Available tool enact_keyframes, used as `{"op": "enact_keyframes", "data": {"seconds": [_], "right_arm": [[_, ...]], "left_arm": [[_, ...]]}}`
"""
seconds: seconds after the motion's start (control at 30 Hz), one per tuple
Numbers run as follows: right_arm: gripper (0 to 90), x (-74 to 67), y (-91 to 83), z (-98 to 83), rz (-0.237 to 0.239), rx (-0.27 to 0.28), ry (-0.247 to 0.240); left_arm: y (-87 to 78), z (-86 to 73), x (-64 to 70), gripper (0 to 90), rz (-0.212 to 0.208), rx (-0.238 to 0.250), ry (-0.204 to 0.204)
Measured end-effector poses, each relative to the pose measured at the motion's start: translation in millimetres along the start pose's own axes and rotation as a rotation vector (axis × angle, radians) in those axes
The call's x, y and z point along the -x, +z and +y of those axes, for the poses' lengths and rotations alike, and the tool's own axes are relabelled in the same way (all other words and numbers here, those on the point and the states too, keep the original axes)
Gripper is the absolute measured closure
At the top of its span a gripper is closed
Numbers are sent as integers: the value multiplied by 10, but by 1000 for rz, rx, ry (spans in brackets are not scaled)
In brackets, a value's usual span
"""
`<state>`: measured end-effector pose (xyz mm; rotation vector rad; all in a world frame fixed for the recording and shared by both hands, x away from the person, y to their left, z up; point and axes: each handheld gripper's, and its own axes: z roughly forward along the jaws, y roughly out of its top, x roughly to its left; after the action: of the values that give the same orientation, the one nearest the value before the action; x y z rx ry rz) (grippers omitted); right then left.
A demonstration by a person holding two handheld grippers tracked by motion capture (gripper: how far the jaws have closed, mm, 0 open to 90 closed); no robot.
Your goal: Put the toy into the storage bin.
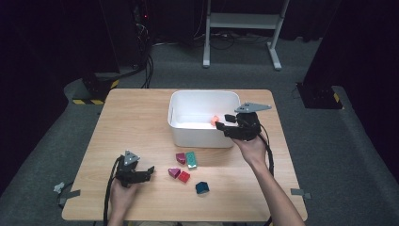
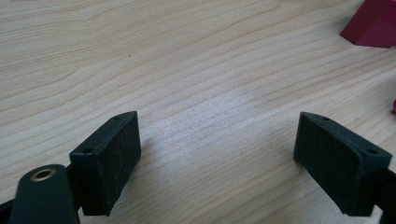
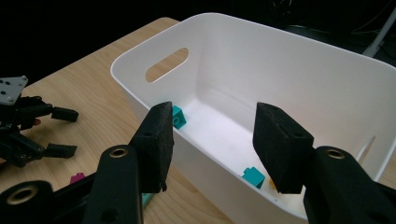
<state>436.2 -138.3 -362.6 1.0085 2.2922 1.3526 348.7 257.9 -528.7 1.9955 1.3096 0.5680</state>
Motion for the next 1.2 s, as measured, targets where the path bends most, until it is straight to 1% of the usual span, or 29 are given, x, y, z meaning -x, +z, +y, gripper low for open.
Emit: {"op": "enact_keyframes", "data": {"seconds": [0.07,0.27,0.33,0.43,0.7,0.83,0.9,1.0,1.07,1.2], "right_arm": [[480,-32,-29,-39,-2,7,-6],[479,-130,-112,-164,16,23,-17],[479,-160,-142,-211,25,36,-20],[475,-197,-160,-287,27,43,-22],[473,-237,-135,-508,45,31,-8],[464,-315,-118,-648,41,23,-20],[463,-357,-88,-740,47,12,-25],[461,-403,-35,-875,62,-14,-16],[460,-425,-6,-963,76,-21,-10],[459,-476,34,-1092,88,-32,-3]], "left_arm": [[0,0,0,151,0,0,0],[0,0,1,151,0,0,0],[0,0,0,151,0,0,0],[0,0,1,150,0,0,0],[0,0,1,150,1,0,0],[1,0,1,150,0,0,0],[1,0,1,150,0,0,0],[1,0,1,150,1,0,0],[1,0,1,150,1,0,0],[1,0,1,150,1,0,0]]}}
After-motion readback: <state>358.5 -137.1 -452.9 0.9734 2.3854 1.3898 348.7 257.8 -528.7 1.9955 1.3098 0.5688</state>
